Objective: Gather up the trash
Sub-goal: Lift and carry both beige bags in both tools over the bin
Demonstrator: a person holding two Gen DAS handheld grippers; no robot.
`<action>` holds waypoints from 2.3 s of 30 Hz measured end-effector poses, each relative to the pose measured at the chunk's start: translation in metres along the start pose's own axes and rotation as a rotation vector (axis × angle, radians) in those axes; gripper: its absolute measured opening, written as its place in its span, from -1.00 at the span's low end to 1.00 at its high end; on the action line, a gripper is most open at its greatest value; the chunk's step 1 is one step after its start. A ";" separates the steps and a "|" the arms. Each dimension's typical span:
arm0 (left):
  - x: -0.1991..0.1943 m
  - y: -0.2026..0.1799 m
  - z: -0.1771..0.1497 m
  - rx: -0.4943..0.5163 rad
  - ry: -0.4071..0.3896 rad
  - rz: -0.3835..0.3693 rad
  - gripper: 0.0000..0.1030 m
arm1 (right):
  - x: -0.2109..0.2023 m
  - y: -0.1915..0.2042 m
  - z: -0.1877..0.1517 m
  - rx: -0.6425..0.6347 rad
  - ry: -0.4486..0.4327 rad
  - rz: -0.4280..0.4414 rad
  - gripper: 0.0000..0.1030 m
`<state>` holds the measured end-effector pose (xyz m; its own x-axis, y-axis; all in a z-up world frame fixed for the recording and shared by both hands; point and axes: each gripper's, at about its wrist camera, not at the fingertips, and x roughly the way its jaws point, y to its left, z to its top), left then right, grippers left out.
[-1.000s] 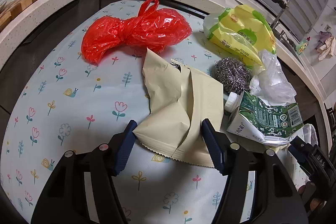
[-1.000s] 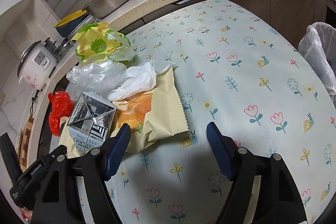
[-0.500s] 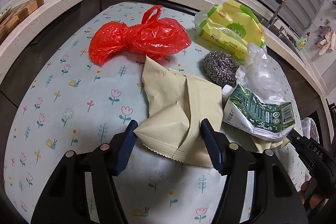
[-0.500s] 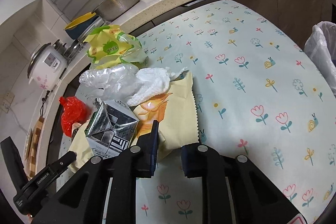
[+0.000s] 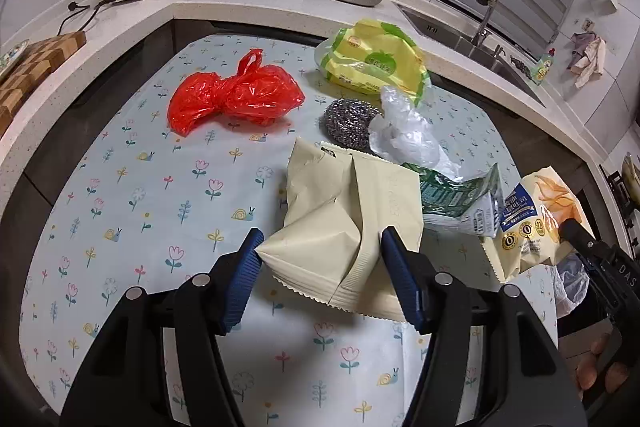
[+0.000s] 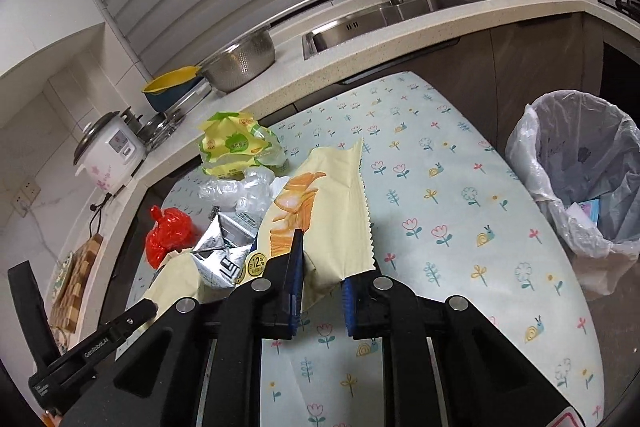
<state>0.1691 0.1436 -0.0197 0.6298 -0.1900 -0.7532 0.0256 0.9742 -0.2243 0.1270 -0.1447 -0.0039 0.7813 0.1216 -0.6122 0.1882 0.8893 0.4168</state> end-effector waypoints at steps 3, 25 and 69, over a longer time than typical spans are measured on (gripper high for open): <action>-0.016 -0.012 -0.005 0.022 -0.022 -0.006 0.13 | -0.021 -0.006 -0.001 0.006 -0.033 -0.001 -0.70; -0.075 -0.102 -0.033 0.191 -0.097 -0.070 0.13 | -0.116 -0.058 -0.007 0.082 -0.157 0.024 -0.70; -0.015 -0.305 -0.065 0.491 -0.023 -0.179 0.14 | -0.130 -0.223 -0.006 0.272 -0.161 -0.115 -0.70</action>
<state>0.1017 -0.1586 0.0197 0.5985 -0.3618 -0.7147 0.4923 0.8700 -0.0282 -0.0197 -0.3558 -0.0211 0.8256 -0.0632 -0.5607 0.4155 0.7404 0.5284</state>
